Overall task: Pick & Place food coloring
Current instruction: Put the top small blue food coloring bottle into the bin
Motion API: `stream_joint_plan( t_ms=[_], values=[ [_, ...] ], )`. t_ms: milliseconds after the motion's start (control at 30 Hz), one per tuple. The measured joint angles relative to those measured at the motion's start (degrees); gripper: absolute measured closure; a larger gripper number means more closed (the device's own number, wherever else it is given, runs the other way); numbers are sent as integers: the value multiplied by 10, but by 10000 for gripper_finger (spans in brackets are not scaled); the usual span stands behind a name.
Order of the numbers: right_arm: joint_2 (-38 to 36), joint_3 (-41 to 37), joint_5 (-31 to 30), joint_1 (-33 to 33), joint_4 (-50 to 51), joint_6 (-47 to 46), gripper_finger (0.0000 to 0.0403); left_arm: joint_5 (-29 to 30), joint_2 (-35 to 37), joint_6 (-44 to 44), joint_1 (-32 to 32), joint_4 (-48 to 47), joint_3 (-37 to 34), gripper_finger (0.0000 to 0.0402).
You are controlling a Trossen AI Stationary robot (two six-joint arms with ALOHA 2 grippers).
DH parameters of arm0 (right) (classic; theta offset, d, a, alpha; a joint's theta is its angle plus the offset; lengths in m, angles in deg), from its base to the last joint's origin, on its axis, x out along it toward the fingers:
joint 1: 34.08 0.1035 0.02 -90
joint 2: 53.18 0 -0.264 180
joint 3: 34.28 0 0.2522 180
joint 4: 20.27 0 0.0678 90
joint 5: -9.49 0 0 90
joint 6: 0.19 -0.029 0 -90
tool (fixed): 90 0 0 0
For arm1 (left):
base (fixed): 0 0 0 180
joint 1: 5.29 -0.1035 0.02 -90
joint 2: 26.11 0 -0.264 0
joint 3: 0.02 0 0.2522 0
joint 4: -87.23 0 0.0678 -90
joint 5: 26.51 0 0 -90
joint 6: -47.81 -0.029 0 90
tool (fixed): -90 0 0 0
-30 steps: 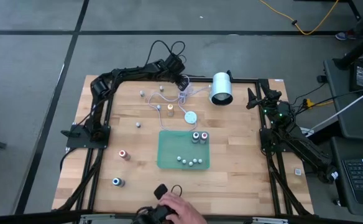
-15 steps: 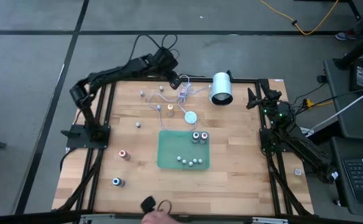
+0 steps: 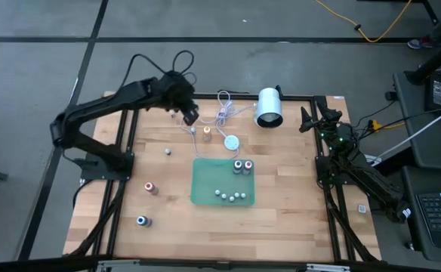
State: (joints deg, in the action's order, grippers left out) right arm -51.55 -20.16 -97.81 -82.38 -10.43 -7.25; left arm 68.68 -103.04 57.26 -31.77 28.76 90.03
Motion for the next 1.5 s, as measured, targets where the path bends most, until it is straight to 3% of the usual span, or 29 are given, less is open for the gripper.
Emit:
stream_joint_plan(
  t_ms=[333,800,1033,1500],
  values=[
    [0,0,0,0,0,0,19,31,64,28,65,-36,0,341],
    [0,0,0,0,0,0,19,13,88,-40,123,-66,-1,341],
    [0,0,0,0,0,0,19,9,46,-37,204,-34,-1,341],
    [0,0,0,0,0,0,19,22,-69,33,302,44,-1,341]
  ],
)
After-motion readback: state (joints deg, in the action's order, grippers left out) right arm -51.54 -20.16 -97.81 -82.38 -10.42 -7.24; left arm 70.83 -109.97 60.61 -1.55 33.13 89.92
